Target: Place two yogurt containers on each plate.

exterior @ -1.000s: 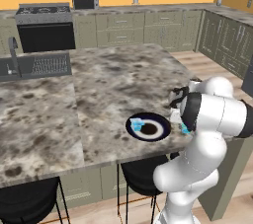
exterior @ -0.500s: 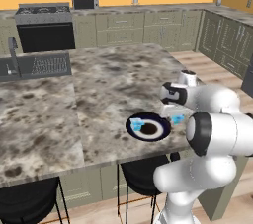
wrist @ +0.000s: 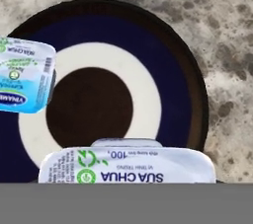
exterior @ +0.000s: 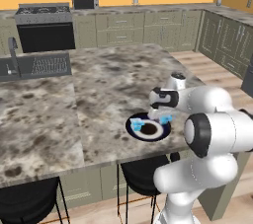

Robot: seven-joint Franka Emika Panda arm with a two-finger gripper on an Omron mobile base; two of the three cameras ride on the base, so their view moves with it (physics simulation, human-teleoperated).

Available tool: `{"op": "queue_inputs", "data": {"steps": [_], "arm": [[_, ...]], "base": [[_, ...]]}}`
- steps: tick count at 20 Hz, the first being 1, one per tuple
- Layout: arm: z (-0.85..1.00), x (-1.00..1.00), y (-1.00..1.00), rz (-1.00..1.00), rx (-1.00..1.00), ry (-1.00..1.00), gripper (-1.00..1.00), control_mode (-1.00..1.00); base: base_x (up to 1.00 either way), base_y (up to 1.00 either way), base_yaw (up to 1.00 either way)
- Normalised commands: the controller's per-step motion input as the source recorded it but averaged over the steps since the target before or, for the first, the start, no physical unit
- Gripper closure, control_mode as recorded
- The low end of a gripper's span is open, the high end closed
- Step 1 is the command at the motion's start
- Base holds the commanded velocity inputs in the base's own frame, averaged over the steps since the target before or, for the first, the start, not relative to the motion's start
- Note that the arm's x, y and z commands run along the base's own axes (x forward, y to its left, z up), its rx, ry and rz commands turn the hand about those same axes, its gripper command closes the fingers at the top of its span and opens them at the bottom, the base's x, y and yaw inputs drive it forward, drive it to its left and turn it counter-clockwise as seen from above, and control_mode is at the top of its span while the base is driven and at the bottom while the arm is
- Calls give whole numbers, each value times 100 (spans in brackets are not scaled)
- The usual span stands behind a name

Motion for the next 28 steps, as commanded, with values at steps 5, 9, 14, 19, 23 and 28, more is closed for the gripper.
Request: {"op": "queue_inputs", "data": {"steps": [5, 9, 14, 19, 23, 28], "arm": [[-27, 7, 14, 0, 0, 0, 100, -100], [-7, 15, 18, 0, -1, 0, 100, -100], [-3, 4, 0, 0, 0, 0, 100, -100], [0, 0, 0, 0, 0, 0, -100, -100], [23, 0, 0, 0, 0, 0, -100, -100], [44, 0, 0, 0, 0, 0, -100, -100]], "base": [[0, 0, 0], [0, 0, 0], [0, 0, 0], [0, 0, 0], [0, 0, 0], [0, 0, 0]]}}
